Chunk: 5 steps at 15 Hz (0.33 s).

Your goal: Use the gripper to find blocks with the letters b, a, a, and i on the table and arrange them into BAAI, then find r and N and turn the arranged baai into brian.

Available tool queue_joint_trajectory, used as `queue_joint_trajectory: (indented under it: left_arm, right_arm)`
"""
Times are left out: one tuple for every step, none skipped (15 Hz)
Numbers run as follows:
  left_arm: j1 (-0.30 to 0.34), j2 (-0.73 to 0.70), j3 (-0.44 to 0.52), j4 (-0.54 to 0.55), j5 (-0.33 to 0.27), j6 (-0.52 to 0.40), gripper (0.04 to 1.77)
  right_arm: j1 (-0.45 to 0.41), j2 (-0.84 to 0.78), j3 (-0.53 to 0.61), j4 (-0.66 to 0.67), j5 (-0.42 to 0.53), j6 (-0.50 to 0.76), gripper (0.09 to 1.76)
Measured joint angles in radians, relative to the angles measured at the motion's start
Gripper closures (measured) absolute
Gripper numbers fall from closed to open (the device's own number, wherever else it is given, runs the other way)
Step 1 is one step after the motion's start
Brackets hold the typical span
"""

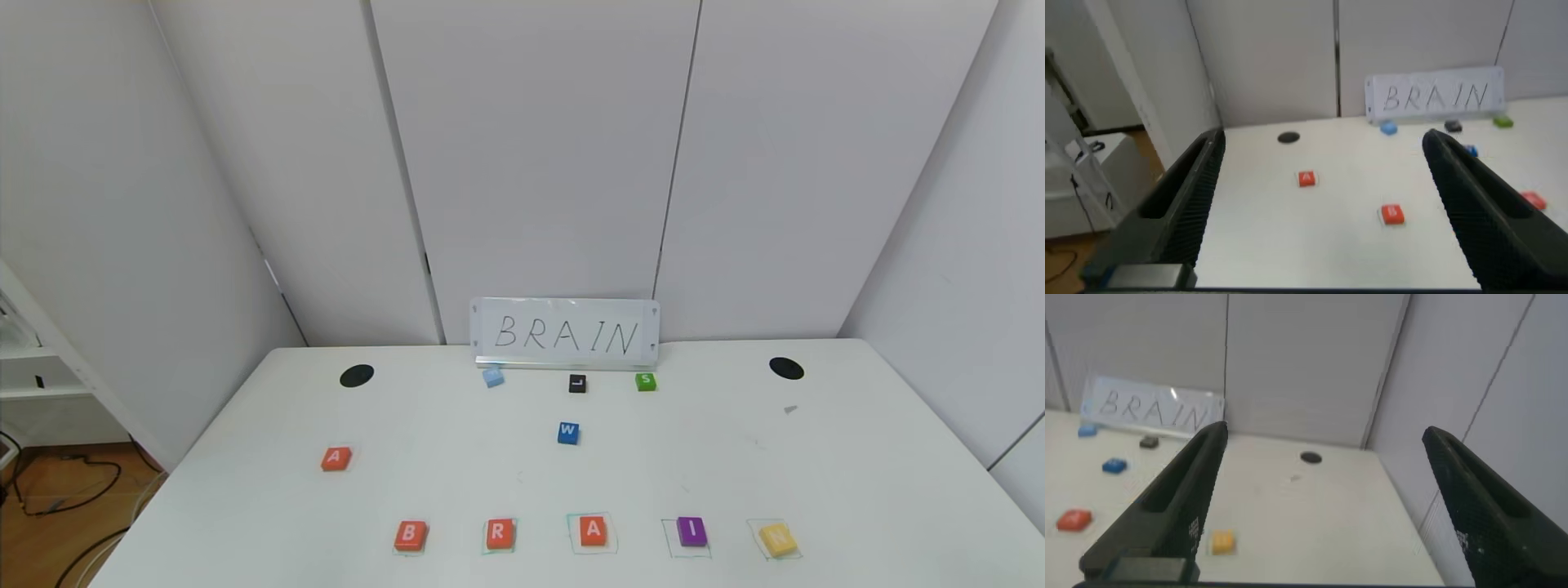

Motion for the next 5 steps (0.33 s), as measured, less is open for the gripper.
queue_joint_trajectory:
  left_arm:
    - [0.000, 0.000, 0.045, 0.049, 0.000, 0.027, 0.09]
    - [0.000, 0.000, 0.069, 0.109, -0.008, 0.034, 0.09]
    - [0.000, 0.000, 0.078, 0.123, -0.014, 0.031, 0.09]
    - [0.000, 0.000, 0.084, 0.117, -0.017, 0.026, 0.09]
    - [0.000, 0.000, 0.087, 0.118, -0.016, 0.018, 0.09]
  right_arm:
    - [0.000, 0.000, 0.014, 0.087, -0.001, 0.003, 0.14]
    - [0.000, 0.000, 0.022, 0.175, -0.001, 0.008, 0.14]
    - [0.000, 0.000, 0.026, 0.241, 0.000, 0.039, 0.14]
    - [0.000, 0.000, 0.027, 0.263, 0.008, 0.080, 0.14]
    - [0.001, 0.000, 0.028, 0.271, 0.012, 0.093, 0.14]
